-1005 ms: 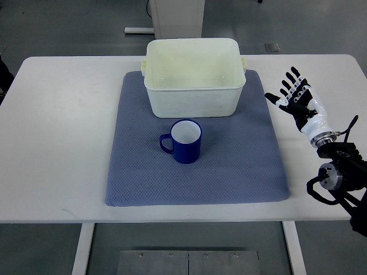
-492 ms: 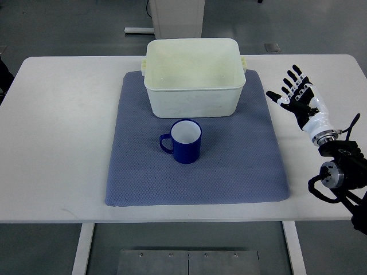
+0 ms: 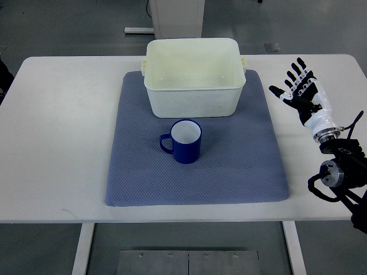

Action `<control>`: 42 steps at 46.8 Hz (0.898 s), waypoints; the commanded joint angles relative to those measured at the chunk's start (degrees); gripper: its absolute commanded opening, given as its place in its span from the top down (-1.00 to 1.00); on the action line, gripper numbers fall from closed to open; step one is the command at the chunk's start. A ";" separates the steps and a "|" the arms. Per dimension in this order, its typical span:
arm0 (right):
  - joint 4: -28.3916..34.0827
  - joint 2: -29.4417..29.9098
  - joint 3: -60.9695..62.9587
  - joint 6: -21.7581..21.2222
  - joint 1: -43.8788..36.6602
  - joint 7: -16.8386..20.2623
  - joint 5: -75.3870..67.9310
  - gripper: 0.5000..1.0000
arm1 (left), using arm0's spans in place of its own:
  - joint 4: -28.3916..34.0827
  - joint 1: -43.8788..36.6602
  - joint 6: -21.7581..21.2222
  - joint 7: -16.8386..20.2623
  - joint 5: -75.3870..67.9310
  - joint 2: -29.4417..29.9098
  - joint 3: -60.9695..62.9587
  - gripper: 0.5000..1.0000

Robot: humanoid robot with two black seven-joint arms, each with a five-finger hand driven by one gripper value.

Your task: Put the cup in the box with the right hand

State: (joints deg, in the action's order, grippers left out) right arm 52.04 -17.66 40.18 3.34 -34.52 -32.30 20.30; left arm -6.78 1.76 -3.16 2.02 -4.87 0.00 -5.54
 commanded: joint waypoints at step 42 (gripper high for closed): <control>0.79 -10.72 -9.24 -13.35 3.75 -2.70 0.18 -1.00 | 0.01 0.00 0.00 0.00 0.03 0.00 0.00 -1.00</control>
State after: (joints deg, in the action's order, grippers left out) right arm 52.79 -27.06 31.21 -8.87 -31.14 -35.01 20.48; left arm -6.78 1.75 -3.16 2.02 -4.86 0.00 -5.51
